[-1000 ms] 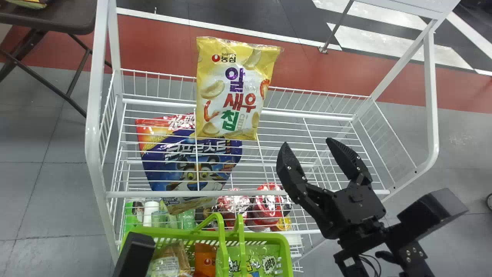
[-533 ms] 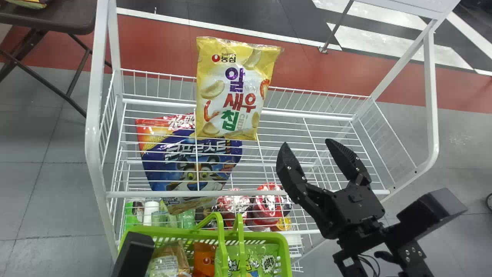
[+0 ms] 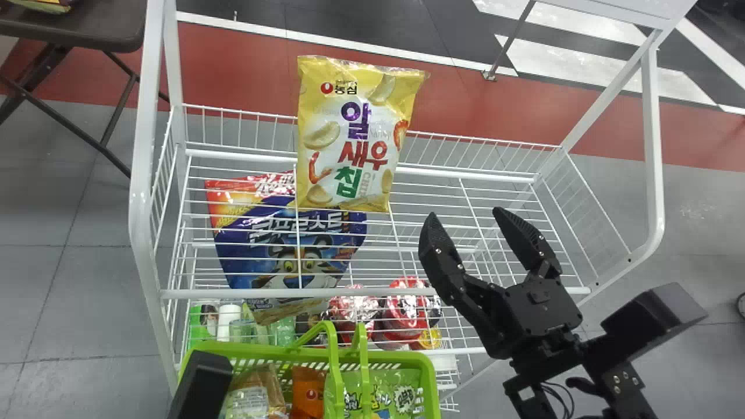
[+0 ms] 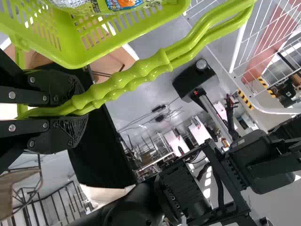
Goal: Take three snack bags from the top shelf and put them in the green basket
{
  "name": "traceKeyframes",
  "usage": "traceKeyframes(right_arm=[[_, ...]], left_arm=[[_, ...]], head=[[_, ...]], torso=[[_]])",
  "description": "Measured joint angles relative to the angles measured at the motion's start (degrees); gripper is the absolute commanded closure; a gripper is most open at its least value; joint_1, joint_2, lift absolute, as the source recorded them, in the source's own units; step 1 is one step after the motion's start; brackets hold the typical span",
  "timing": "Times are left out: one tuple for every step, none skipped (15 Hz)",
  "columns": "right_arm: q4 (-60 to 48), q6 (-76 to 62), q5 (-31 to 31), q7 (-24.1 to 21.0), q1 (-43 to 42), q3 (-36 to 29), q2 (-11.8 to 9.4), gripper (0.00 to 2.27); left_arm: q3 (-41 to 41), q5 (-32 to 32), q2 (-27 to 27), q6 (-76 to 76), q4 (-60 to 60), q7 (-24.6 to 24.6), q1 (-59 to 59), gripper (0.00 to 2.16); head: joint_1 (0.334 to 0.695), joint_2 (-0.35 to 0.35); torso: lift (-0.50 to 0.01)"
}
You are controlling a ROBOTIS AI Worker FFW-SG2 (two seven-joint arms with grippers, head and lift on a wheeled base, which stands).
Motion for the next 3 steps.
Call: traceKeyframes(right_arm=[[0.04, 0.0, -0.04, 0.0, -0.05, 0.0, 0.0, 0.06], [0.06, 0.0, -0.07, 0.0, -0.08, 0.0, 0.0, 0.06], [0.06, 0.0, -0.09, 0.0, -0.08, 0.0, 0.0, 0.06]], left_arm=[[0.1, 0.0, 0.0, 0.0, 0.0, 0.0, 0.0, 1.05], [0.17, 0.01, 0.0, 0.03, 0.0, 0.0, 0.0, 1.05], [0.2, 0.02, 0.0, 0.03, -0.01, 0.0, -0.01, 1.04]], head=[[0.695, -0.35], [0.695, -0.35], [0.695, -0.35]], torso=[[-0.041], [-0.041], [-0.041]])
